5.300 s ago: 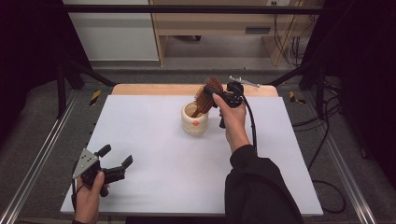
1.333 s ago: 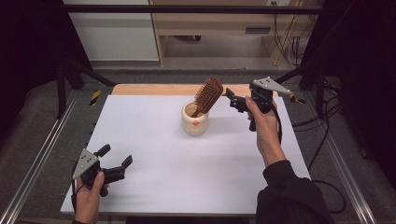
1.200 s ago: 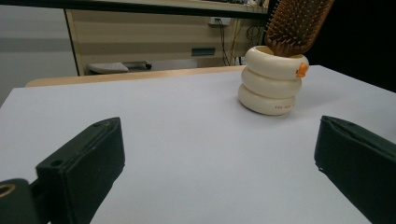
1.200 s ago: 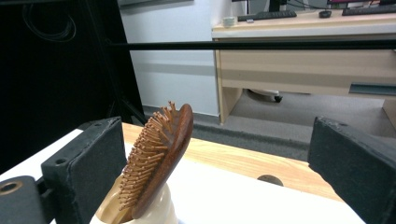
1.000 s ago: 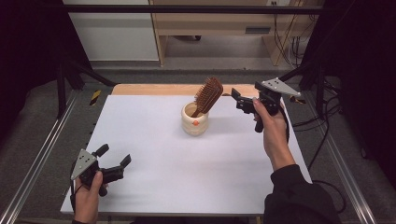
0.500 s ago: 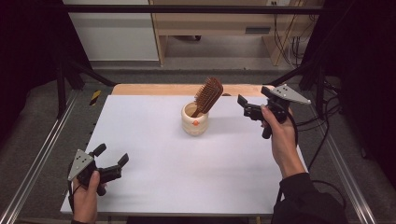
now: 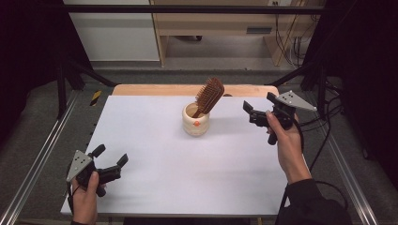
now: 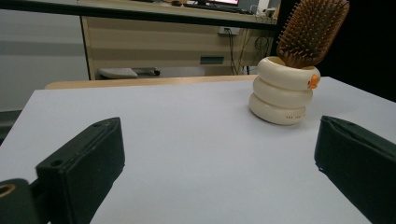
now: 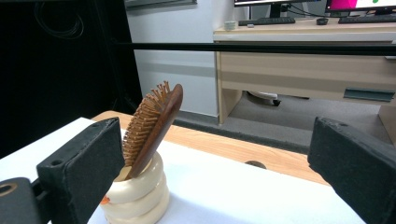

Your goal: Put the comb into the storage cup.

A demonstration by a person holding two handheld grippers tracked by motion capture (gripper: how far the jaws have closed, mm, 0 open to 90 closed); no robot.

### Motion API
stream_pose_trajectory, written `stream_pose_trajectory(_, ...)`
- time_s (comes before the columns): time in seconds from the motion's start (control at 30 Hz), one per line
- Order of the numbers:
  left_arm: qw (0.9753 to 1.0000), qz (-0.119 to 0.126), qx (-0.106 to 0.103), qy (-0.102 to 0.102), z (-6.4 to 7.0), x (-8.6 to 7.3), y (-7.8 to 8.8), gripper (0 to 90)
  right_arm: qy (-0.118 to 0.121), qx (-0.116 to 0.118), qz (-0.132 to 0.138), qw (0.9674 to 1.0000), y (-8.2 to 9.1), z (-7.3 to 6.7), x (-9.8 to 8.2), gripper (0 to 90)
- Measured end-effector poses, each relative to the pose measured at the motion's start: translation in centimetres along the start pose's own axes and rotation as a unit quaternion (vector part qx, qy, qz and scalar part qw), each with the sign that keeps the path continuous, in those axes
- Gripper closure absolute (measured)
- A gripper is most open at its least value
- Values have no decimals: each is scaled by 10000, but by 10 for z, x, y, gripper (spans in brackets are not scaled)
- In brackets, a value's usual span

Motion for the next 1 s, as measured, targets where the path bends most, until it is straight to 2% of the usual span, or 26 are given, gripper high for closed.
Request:
stream_pose_trajectory(0.23, 10000, 43, 57, -60, 0, 1, 1, 18, 30, -30, -36, 10000, 10, 6, -5, 35)
stream_pose_trajectory(0.43, 10000, 55, 79, -14, -3, 1, 2, 18, 54, -119, -62, 9999, 22, 13, -14, 36)
stream_pose_trajectory(0.67, 9999, 67, 84, 1, -3, 1, 2, 16, -20, -201, -18, 9998, 38, 20, -20, 39)
stream_pose_trajectory(1.0, 10000, 73, 62, -12, -3, 1, 3, 16, 31, -253, 62, 9997, 58, 25, -26, 40)
Point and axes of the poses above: each handheld gripper's, and its own axes: y roughly backward along the jaws, x roughly out of its top, z roughly to its right, the point moved 1 cm from there along -y, roughly forward along the jaws, and after that the axes turned 11 degrees about z, right-handed, at the moved point
